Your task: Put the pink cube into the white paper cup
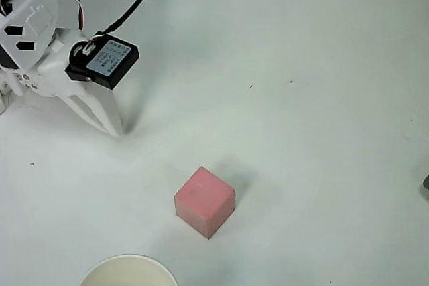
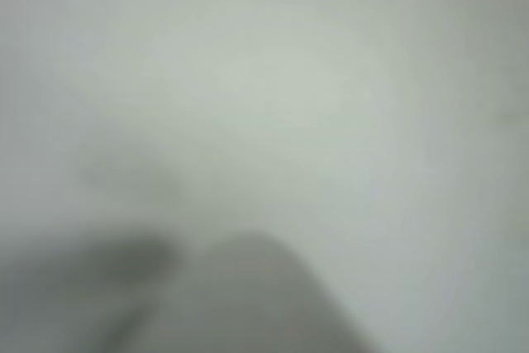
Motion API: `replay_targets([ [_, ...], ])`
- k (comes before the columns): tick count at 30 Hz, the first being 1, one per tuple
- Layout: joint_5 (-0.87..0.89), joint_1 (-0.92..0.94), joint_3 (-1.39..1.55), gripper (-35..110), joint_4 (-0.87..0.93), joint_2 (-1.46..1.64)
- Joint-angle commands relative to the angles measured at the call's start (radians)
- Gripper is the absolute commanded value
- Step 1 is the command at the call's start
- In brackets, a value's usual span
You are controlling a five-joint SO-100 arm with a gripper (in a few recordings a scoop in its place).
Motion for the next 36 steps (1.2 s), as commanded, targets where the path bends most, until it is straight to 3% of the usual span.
replay_targets([
  [1,0.006,-0.009,-0.055,0,-0.034,0.011],
  [7,-0.026,0.031,-0.198,0,-0.038,-0.109],
  [19,-0.129,0.071,-0.653,0,-0.170,-0.756],
  [28,-0.144,0.087,-0.738,0,-0.319,-0.902],
  [36,-0.192,0.087,-0.963,5,-0.319,-1.215],
])
